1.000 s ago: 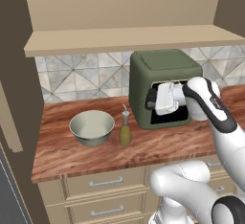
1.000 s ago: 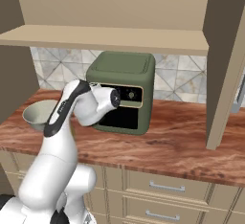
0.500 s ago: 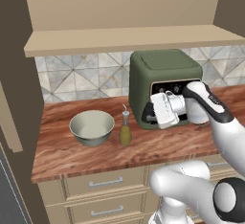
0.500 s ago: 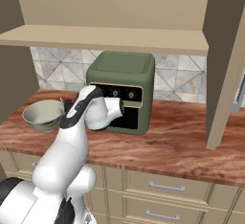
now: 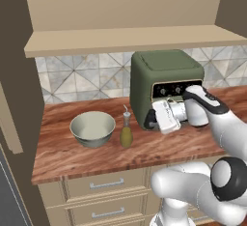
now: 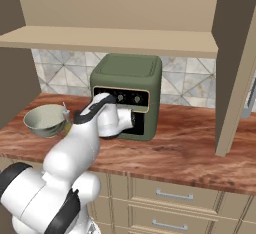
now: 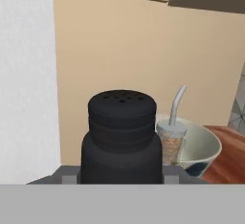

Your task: Retrieve the bottle and the shaker from the cabinet and place them next to the mixing bowl on the counter. Then add garlic from the fridge to the mixing bowl.

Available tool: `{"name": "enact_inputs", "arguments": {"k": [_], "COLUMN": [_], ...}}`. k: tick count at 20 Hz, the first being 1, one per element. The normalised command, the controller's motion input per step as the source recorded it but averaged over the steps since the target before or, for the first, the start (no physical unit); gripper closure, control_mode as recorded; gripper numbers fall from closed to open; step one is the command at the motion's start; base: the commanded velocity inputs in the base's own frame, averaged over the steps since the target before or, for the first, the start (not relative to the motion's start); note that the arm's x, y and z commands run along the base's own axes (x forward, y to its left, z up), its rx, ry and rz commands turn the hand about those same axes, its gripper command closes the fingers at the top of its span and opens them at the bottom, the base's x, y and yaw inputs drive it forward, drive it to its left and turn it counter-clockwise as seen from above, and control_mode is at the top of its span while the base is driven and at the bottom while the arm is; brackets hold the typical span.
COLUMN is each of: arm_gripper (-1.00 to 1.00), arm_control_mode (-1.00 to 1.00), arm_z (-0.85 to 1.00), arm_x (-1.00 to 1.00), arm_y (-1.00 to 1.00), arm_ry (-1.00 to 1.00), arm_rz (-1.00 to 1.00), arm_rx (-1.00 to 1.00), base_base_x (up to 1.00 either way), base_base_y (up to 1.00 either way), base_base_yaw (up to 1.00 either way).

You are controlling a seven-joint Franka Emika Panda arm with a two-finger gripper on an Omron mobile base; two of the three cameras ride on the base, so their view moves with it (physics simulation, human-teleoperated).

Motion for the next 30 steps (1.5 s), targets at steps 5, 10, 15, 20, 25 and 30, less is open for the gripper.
{"name": "enact_inputs", "arguments": {"k": [5, 10, 15, 20, 25, 30], "arm_gripper": [1.0, 1.0, 1.0, 1.0, 1.0, 1.0], "arm_control_mode": [-1.0, -1.0, -1.0, -1.0, -1.0, -1.0], "arm_z": [-0.33, -0.5, -0.61, -0.34, -0.18, -0.04], "arm_x": [-0.09, 0.0, 0.01, 0.0, -0.14, -0.04], "arm_y": [0.01, 0.09, 0.14, 0.0, 0.0, 0.09], "arm_ry": [0.0, 0.0, 0.0, 0.0, 0.0, 0.0], "arm_rz": [-0.21, -0.13, -0.08, -0.02, -0.15, -0.29], "arm_rx": [0.0, 0.0, 0.0, 0.01, 0.04, 0.01], "base_base_x": [0.0, 0.0, 0.0, 0.0, 0.0, 0.0], "base_base_y": [0.0, 0.0, 0.0, 0.0, 0.0, 0.0], "base_base_yaw": [0.0, 0.0, 0.0, 0.0, 0.0, 0.0]}}
